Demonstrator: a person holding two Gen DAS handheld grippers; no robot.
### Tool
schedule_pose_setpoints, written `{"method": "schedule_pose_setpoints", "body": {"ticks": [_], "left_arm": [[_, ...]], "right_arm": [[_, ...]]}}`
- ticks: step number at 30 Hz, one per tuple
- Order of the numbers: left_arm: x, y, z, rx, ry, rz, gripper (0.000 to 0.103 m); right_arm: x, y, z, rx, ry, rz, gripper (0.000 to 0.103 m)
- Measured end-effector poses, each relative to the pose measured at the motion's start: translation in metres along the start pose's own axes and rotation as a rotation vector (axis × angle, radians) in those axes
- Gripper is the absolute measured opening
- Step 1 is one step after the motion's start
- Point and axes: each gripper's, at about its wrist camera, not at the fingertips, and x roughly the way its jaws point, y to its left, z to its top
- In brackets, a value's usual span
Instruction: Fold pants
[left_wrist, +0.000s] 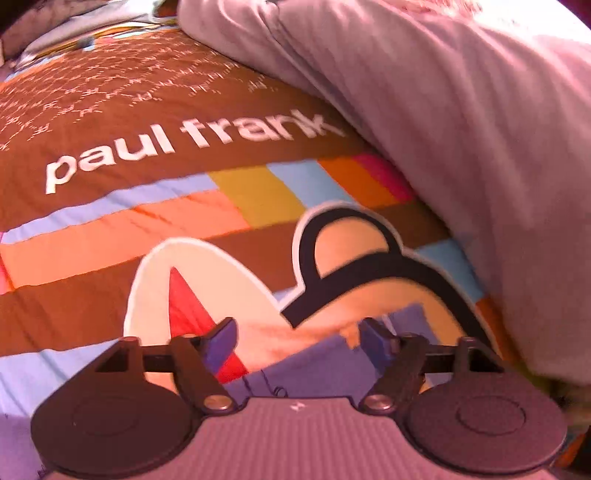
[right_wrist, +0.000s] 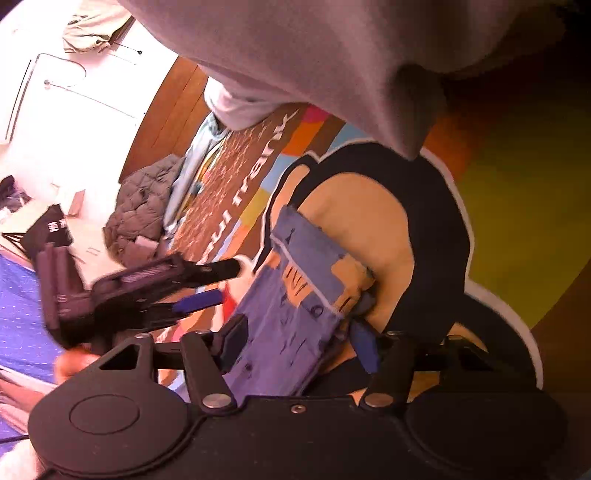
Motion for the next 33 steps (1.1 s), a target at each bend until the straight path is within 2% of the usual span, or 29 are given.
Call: {"method": "schedule_pose_setpoints", "body": {"ticks": [2,3,4,6,8,11,14,17,19,22,29,33], "left_arm": [[-0.007,-0.003,0.006,-0.018,-0.011,-0.026,0.084],[-0.01,-0.005,0.009,-0.021,-0.009,-0.039,0.085],[-0.013,-0.009,0.011,-0.022,-0.004,-0.052,0.085],[-0.018,-0.018,0.016,-0.011,0.016,-0.077,0.085],[-0.025,-0.027,0.019,0.0,0.034,-0.101,0.085],[-0.03,-0.039,0.023,0.011,0.073,-0.112,0.083],[-0.027,-0.056,0.025,0.052,0.14,-0.092,0.082],[-0.02,-0.074,0.025,0.098,0.185,-0.065,0.082],[-0.01,-0.087,0.022,0.137,0.229,-0.019,0.082],[0.004,-0.103,0.015,0.19,0.289,0.019,0.082],[0.037,-0.125,-0.002,0.238,0.395,0.117,0.081],[0.053,-0.138,-0.008,0.29,0.436,0.2,0.073]], "right_arm": [[0.004,0.002,0.0,-0.02,-0.031,-0.037,0.053],[0.005,0.003,-0.001,-0.026,-0.042,-0.05,0.046],[0.006,0.004,-0.002,-0.034,-0.056,-0.073,0.032],[0.008,0.006,-0.004,-0.064,-0.086,-0.116,0.012],[0.008,0.017,-0.008,-0.149,-0.111,-0.151,0.011],[0.01,0.058,-0.029,-0.451,-0.157,-0.226,0.011],[0.023,0.093,-0.058,-0.736,-0.161,-0.311,0.011],[0.044,0.116,-0.089,-0.992,-0.128,-0.411,0.011],[0.054,0.124,-0.104,-1.103,-0.11,-0.439,0.011],[0.057,0.126,-0.114,-1.162,-0.112,-0.455,0.011],[0.061,0.126,-0.114,-1.169,-0.101,-0.463,0.012],[0.056,0.129,-0.12,-1.194,-0.09,-0.451,0.012]]}}
